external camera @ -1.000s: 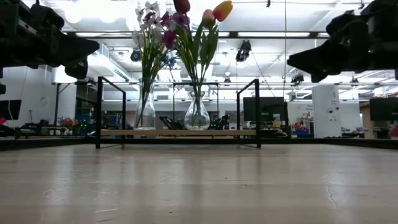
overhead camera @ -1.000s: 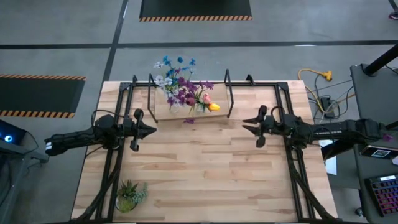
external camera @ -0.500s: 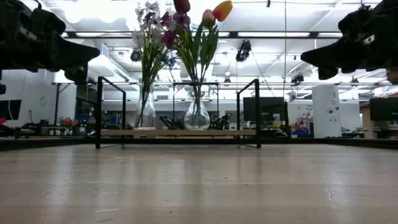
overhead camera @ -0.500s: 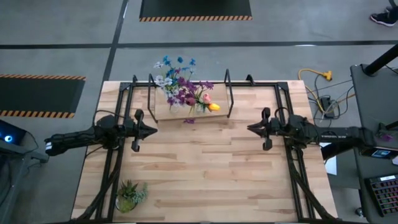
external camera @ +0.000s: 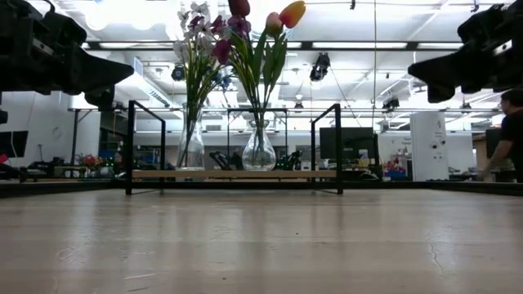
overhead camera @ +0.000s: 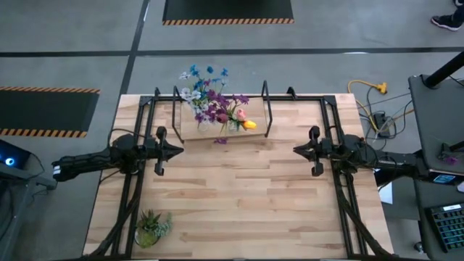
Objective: Pick and place flowers into a vace then onto a shelf
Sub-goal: Return to Home Position
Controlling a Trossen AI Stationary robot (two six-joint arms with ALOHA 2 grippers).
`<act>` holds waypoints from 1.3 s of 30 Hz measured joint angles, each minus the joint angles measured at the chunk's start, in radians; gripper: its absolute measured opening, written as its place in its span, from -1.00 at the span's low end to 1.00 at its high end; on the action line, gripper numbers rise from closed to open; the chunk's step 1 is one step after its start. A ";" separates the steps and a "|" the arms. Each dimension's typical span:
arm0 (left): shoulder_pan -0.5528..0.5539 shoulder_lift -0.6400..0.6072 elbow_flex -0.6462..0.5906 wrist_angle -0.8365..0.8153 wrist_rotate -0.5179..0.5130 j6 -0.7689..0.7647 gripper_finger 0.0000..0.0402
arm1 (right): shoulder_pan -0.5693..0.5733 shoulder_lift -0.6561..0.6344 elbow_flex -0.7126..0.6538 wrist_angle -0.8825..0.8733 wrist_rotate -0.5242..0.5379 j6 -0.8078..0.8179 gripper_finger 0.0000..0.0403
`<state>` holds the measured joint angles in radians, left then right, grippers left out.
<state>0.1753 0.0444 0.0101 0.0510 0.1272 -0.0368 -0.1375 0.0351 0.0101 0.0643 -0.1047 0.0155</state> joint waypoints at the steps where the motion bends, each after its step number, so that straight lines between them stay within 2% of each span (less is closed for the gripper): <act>1: 0.000 0.000 0.000 0.001 0.001 0.000 -1.00 | 0.000 -0.006 -0.001 -0.011 0.000 0.000 -0.87; 39: 0.001 0.002 0.000 -0.011 0.000 0.001 -1.00 | 0.000 -0.012 -0.001 -0.008 0.002 -0.016 -0.87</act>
<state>0.1764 0.0463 0.0105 0.0402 0.1273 -0.0360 -0.1375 0.0231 0.0093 0.0559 -0.1032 -0.0004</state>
